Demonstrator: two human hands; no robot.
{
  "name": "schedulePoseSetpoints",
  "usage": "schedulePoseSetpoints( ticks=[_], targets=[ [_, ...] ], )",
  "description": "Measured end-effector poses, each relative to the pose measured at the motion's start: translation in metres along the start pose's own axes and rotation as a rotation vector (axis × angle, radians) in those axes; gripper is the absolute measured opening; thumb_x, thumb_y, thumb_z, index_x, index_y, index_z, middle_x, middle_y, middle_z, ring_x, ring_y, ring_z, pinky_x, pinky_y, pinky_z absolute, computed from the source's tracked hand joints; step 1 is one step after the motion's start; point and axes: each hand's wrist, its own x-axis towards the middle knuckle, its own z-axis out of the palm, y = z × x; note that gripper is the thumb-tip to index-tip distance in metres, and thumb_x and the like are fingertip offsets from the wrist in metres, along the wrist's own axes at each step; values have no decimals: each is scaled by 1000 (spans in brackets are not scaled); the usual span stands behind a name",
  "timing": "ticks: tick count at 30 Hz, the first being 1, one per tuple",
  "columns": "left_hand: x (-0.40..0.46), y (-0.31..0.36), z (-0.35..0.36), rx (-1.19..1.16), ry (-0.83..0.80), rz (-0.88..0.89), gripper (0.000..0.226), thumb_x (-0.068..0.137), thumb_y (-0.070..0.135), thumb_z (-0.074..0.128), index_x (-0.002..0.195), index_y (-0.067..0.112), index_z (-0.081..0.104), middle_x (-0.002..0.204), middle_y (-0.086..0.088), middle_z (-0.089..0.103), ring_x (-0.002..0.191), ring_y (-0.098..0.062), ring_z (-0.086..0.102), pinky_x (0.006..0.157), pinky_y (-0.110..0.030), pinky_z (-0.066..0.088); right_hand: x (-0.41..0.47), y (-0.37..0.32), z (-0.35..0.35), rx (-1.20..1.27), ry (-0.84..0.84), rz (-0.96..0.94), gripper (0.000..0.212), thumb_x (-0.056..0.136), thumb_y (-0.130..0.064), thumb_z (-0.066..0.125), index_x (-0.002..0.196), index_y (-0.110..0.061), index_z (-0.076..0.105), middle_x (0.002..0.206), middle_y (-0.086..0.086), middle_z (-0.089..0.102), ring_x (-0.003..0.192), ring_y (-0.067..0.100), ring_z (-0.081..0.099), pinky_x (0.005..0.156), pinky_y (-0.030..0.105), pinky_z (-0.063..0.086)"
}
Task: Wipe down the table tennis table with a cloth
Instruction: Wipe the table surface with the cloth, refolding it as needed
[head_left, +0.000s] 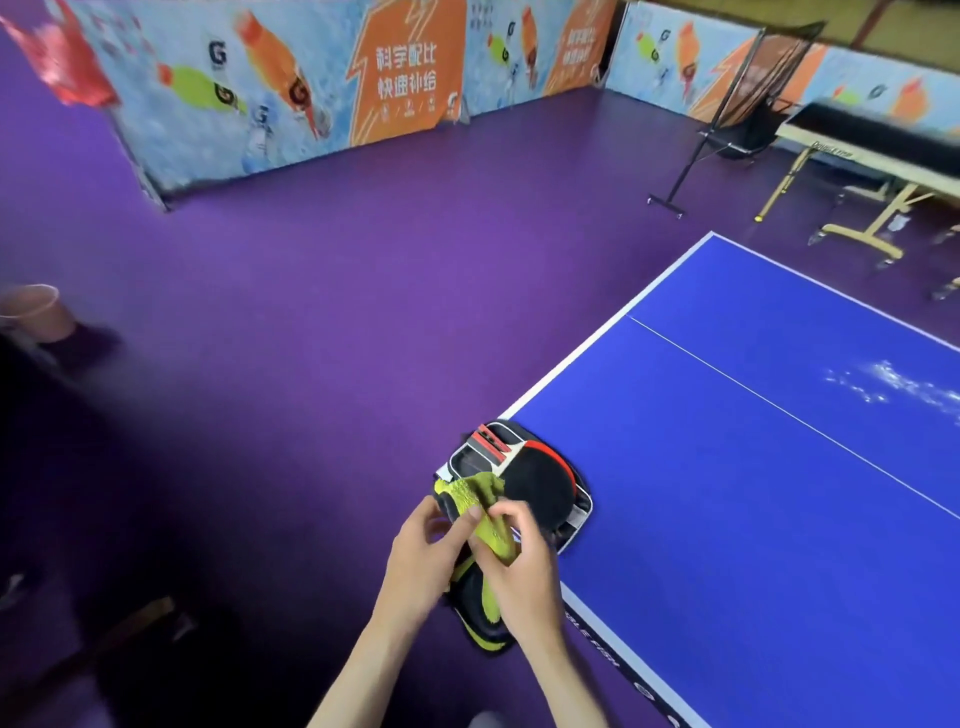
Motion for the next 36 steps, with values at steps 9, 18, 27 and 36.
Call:
schedulePoseSetpoints(
  ticks=[9, 18, 27, 36],
  targets=[
    [178, 37, -66, 47, 10, 81, 49, 86, 45, 68, 86, 5, 40, 76, 1, 42, 72, -15, 41, 68, -37, 38, 154, -1, 67, 374, 32, 187, 23, 101, -33, 65, 125, -32, 67, 121, -8, 71, 116, 13, 66, 98, 34, 55],
    [375, 112, -124, 65, -183, 45, 19, 103, 18, 59, 93, 10, 45, 80, -1, 46, 69, -11, 43, 60, -26, 41, 350, -8, 112, 720, 139, 462, 16, 93, -9, 76, 106, 0, 74, 100, 15, 75, 93, 29, 72, 84, 37, 62],
    [548, 162, -143, -48, -319, -27, 11, 102, 19, 59, 104, 10, 52, 82, -3, 57, 70, -13, 56, 63, -27, 48, 493, -18, 160, 509, -215, 540, 38, 86, -44, 81, 118, -24, 70, 113, -22, 74, 108, -4, 67, 100, 25, 47],
    [749, 183, -147, 80, -386, 60, 42, 91, 31, 75, 86, 9, 40, 73, 5, 36, 67, -11, 35, 65, -31, 33, 614, -37, 197, 525, 328, 358, 33, 91, -16, 78, 98, 5, 54, 76, 14, 51, 70, 22, 50, 65, 37, 44]
  ],
)
